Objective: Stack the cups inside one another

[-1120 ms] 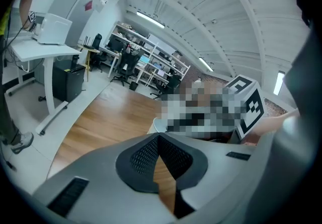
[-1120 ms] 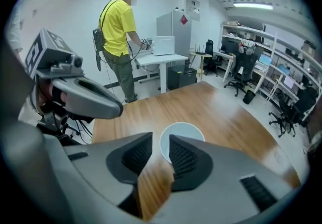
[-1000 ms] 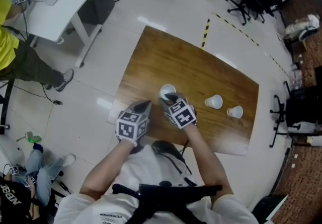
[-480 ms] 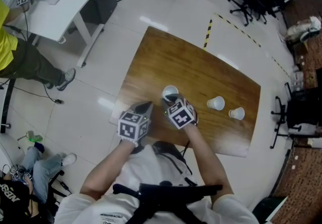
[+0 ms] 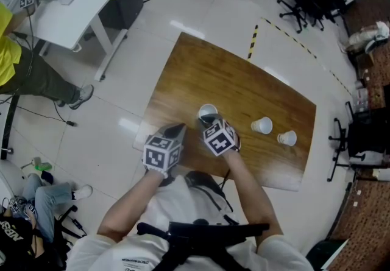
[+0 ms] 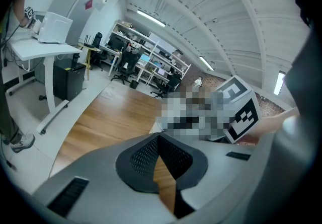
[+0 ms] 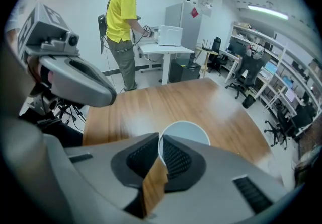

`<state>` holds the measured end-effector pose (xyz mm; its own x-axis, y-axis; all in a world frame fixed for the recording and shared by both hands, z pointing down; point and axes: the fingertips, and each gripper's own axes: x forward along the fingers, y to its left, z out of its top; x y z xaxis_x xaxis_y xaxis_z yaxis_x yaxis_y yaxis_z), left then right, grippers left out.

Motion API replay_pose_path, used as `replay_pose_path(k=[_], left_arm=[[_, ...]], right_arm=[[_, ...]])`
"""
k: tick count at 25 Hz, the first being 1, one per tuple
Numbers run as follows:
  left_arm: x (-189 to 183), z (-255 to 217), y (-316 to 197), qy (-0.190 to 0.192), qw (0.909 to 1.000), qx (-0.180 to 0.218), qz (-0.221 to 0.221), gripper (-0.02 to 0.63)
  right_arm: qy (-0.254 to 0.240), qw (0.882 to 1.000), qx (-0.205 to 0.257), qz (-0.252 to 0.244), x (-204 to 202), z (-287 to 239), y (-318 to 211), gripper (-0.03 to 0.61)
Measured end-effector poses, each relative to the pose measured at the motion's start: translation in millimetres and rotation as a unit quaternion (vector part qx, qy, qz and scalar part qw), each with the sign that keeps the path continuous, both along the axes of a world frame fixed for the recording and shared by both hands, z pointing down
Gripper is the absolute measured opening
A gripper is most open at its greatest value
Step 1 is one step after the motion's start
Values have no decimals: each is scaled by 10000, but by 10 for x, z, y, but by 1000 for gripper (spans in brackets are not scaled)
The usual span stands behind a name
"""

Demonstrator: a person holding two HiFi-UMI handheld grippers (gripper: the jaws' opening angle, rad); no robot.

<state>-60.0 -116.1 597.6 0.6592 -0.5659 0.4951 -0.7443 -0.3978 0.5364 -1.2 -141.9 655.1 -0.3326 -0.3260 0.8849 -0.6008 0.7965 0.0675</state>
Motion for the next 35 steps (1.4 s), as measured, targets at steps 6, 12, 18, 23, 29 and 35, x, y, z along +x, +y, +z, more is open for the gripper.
replay_pose_path(k=[6,12,18,23,29,35], left_arm=[[62,-23,30,0,10000,10,75,-5],[212,-67,19,6,9996,59,272,-5],[464,-131,21,-2,9984,146,538,-5],[709,-203,20,19,9971,231,731,-5],[1019,-318,39,49,9954,334,895,-5],[1255,-404,67,74,9939,428,1012,-5]], right_arm=[[-171,9997,84,180,71,-134,16,32],[-391,9981,234,404,228,-333,42,32],[-725,9938,446,717,486,-637,73,32],[-1024,9880,627,976,746,-960,102,32],[-1151,9817,919,1209,1144,-1327,149,32],[-1081,9728,1256,1621,1743,-1620,92,32]])
